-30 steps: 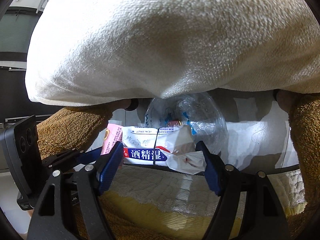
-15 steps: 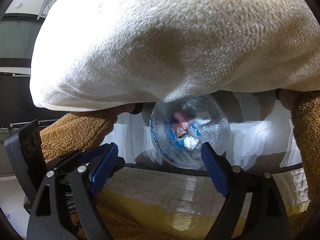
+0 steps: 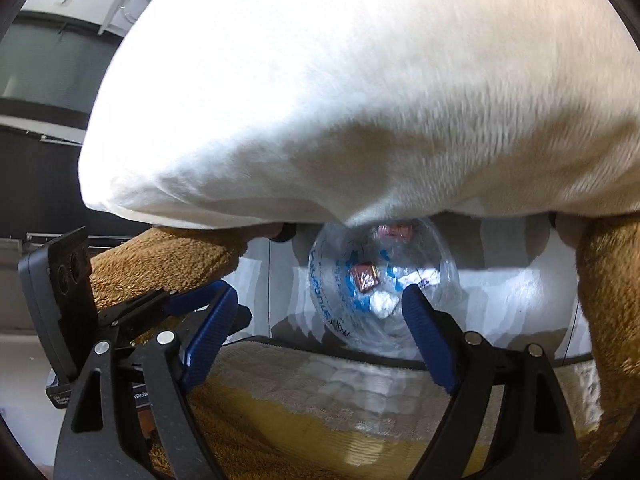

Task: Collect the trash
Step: 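Lower both items into the clear bin below the bed and open both tools, then move both tools back over the trash pile on the bed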

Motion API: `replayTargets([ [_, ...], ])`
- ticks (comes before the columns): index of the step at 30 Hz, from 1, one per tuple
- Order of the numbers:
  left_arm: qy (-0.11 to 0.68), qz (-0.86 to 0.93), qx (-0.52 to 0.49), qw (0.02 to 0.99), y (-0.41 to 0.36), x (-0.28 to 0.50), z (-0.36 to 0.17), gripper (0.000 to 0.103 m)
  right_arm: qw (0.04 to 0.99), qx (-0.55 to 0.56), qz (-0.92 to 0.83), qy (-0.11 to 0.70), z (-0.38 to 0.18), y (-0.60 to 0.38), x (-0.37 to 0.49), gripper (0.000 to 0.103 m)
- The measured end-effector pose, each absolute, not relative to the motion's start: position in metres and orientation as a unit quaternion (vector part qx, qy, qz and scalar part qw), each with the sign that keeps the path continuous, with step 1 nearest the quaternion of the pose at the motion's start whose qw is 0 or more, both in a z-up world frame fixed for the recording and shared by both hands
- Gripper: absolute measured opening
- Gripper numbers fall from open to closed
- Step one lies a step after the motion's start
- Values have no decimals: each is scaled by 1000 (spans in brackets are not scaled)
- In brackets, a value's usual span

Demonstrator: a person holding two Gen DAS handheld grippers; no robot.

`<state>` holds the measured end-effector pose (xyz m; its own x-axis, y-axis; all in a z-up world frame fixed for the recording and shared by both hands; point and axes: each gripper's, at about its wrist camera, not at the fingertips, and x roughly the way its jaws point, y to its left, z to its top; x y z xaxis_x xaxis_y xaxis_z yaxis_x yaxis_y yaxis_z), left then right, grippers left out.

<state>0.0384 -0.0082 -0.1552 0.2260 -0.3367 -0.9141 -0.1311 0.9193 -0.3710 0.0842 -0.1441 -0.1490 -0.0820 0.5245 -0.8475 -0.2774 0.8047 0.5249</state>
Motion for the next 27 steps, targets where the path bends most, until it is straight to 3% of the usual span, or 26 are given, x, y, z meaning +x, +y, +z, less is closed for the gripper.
replayTargets([
  [9,535,-97,-187,818,-3,36,-114,49,712,144,369,580,-97,-165,93,84],
  [18,447,-103,-177,871,9,38,-70,49,786,107,382,475,-43,-176,100,84],
  [27,391,-76,-177,900,45,55,-28,49,792,119,393,452,-14,-177,144,84],
])
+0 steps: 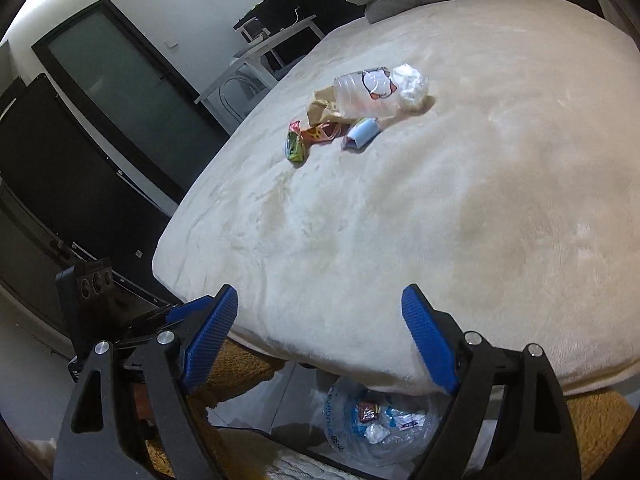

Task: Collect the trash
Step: 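Move both tools back over the trash pile on the bed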

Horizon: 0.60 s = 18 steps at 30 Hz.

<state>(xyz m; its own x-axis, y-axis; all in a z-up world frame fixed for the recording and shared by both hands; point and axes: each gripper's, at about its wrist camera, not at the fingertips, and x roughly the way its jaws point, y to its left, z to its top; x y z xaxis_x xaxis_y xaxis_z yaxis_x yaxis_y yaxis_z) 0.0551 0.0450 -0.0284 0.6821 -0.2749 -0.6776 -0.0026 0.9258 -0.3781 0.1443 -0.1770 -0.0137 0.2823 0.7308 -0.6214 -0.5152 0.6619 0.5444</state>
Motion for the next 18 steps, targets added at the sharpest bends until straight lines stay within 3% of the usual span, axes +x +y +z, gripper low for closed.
replayTargets([
  [13,373,-53,-157,913,78,110,-1,50,811,151,351,443,-3,-173,250,83],
  [18,365,-47,-132,920,89,134,7,57,810,184,339,442,-10,-175,286,83],
])
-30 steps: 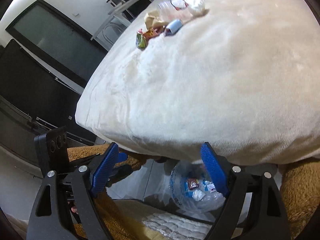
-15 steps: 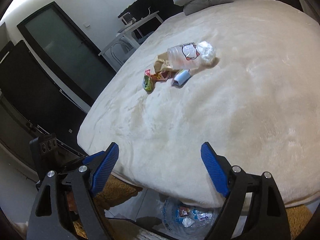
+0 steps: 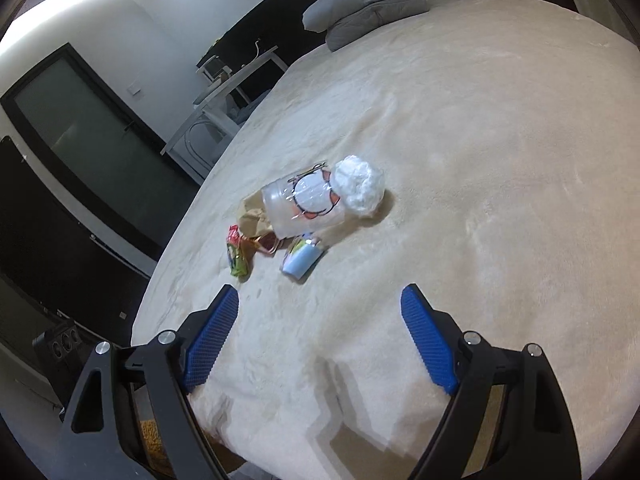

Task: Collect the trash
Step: 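Move both tools back over the trash pile on the bed, then grasp the red-green snack bag with the left tool while the right tool grasps the white plastic bag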

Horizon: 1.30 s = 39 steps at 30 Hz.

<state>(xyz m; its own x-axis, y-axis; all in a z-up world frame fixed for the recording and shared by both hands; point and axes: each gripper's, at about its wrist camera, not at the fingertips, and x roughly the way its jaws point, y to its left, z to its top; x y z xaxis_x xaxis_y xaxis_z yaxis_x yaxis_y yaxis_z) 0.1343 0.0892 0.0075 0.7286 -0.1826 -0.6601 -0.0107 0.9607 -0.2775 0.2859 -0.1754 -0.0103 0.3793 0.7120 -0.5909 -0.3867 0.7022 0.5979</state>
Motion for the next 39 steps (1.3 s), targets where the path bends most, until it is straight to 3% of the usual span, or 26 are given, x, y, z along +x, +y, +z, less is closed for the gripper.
replayTargets([
  [4,364,-44,-126,922,97,159,8,58,803,215,339,440,-15,-176,313,83],
  [6,360,-45,-117,925,100,168,10,71,800,226,333,444,-19,-175,325,81],
  [7,356,-48,-113,926,101,174,10,72,798,231,329,448,-22,-174,332,79],
  [16,373,-35,-101,922,119,220,-8,72,785,260,300,476,-46,-159,381,72],
  [22,390,-24,-98,915,129,242,-24,72,778,262,283,496,-59,-145,401,57],
  [32,395,-26,-104,912,132,260,-31,72,780,240,290,500,-62,-127,410,57],
  [33,396,-26,-104,912,133,262,-32,72,780,239,292,499,-62,-126,411,55],
  [35,398,-27,-105,911,133,264,-34,72,785,229,295,495,-60,-125,408,40],
  [39,404,-26,-109,908,136,269,-40,72,793,212,295,488,-54,-122,402,39],
])
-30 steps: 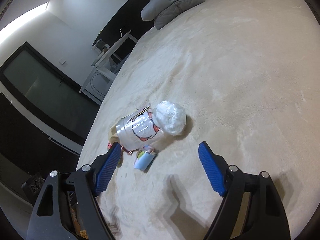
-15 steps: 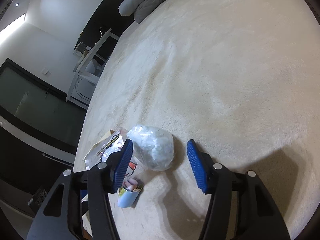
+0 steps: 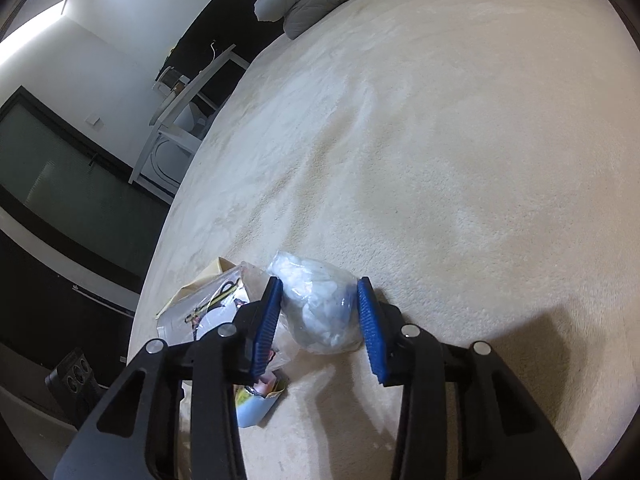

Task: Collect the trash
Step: 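Grasp the red-green snack bag with the left tool while the right tool grasps the white plastic bag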

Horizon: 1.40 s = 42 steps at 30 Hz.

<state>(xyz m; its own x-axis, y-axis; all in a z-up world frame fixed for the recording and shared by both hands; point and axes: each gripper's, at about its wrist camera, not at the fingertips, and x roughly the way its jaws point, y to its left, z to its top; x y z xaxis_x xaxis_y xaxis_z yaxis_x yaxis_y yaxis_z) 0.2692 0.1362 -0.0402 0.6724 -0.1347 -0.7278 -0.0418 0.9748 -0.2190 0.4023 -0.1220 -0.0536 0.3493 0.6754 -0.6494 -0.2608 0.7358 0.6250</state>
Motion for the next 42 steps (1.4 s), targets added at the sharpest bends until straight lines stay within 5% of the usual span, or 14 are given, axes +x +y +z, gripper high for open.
replayTargets([
  [14,391,-23,-116,913,146,293,-48,71,815,194,275,472,-35,-142,394,37],
  [18,394,-22,-112,912,145,297,-49,49,824,169,266,470,-30,-143,388,37],
  [42,361,-12,-118,925,130,251,-15,47,834,169,259,456,-10,-166,341,37],
])
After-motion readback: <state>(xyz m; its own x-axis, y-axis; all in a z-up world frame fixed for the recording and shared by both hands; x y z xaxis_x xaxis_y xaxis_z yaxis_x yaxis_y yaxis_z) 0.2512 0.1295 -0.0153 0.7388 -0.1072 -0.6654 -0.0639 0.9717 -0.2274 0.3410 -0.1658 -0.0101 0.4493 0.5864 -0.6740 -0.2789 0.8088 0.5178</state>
